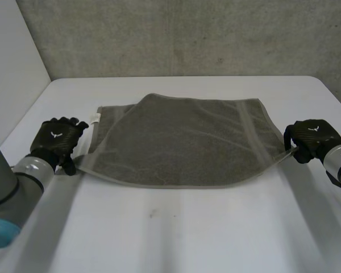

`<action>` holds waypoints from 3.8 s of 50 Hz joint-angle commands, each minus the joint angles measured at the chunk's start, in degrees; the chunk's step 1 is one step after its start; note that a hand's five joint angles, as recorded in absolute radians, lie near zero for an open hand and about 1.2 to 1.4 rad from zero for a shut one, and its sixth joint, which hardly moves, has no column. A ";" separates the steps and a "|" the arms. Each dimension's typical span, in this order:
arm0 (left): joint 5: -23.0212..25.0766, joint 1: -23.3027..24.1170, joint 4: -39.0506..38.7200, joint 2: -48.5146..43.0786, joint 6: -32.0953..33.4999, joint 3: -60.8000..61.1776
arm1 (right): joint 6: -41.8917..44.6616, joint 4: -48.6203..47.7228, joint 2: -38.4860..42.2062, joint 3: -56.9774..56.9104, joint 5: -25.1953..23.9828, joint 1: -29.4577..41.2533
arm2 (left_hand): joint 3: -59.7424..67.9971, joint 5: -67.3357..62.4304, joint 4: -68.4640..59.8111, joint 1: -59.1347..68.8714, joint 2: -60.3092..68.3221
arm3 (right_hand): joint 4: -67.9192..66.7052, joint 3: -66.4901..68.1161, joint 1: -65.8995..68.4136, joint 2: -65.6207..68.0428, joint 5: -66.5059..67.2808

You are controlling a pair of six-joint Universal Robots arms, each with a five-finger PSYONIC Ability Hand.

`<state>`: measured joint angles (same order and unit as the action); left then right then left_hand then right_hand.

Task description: Fold the towel.

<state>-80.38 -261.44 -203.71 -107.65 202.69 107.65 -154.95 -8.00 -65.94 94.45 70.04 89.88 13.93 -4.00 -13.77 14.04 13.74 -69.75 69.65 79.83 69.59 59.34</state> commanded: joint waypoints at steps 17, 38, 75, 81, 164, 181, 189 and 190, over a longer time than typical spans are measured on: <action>8.66 -0.30 -13.99 -3.45 10.35 10.83 | 0.17 0.00 -0.06 1.08 -0.08 0.12 | 4.36 -4.29 -4.51 4.24 4.55 | -10.25 10.35 0.17 10.41 10.66; 9.01 -1.09 -21.55 -7.58 10.44 8.80 | 0.52 -0.44 0.11 1.52 -0.08 0.12 | 18.63 -18.57 -18.79 18.52 18.83 | -10.25 10.35 0.17 10.41 10.66; 15.61 -5.31 -21.29 2.25 10.62 15.65 | 0.96 5.10 -7.53 -0.23 0.80 -2.87 | 66.07 -66.00 -66.23 65.96 66.26 | -10.25 10.35 0.17 10.41 10.66; 15.61 -5.13 -18.75 10.41 10.53 18.55 | 4.11 15.10 -10.08 -2.08 -0.25 -5.06 | 66.07 -66.00 -66.23 65.96 66.26 | -10.25 10.35 0.17 10.41 10.66; 5.76 5.33 17.21 -35.09 16.86 -54.56 | 7.91 -4.57 21.38 -32.14 8.53 1.88 | -3.93 4.00 3.77 -4.04 -3.74 | 59.75 -59.65 -69.83 -59.59 -59.34; 5.59 4.62 15.19 -9.36 -3.08 -29.11 | -3.69 1.14 -2.43 -15.00 7.48 1.26 | -3.93 4.00 3.77 -4.04 -3.74 | 59.75 -59.65 -69.83 -59.59 -59.34; 4.63 5.41 8.09 0.14 -7.92 -13.55 | -3.08 6.06 -4.19 -5.86 6.16 -0.41 | -3.93 4.00 3.77 -4.04 -3.74 | 52.60 -52.50 -62.68 -52.44 -52.19; 4.01 5.59 6.50 1.81 -8.62 -11.00 | -2.99 5.98 -4.37 -4.12 5.20 -1.11 | -3.89 3.95 3.73 -4.00 -3.69 | 48.27 -48.17 -58.35 -48.11 -47.86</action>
<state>-74.93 -256.50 -190.68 -113.39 197.51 84.34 -158.59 -4.26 -69.75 82.93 77.22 90.79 9.55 -1.85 -9.68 10.17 9.49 -10.22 9.78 10.55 9.71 2.26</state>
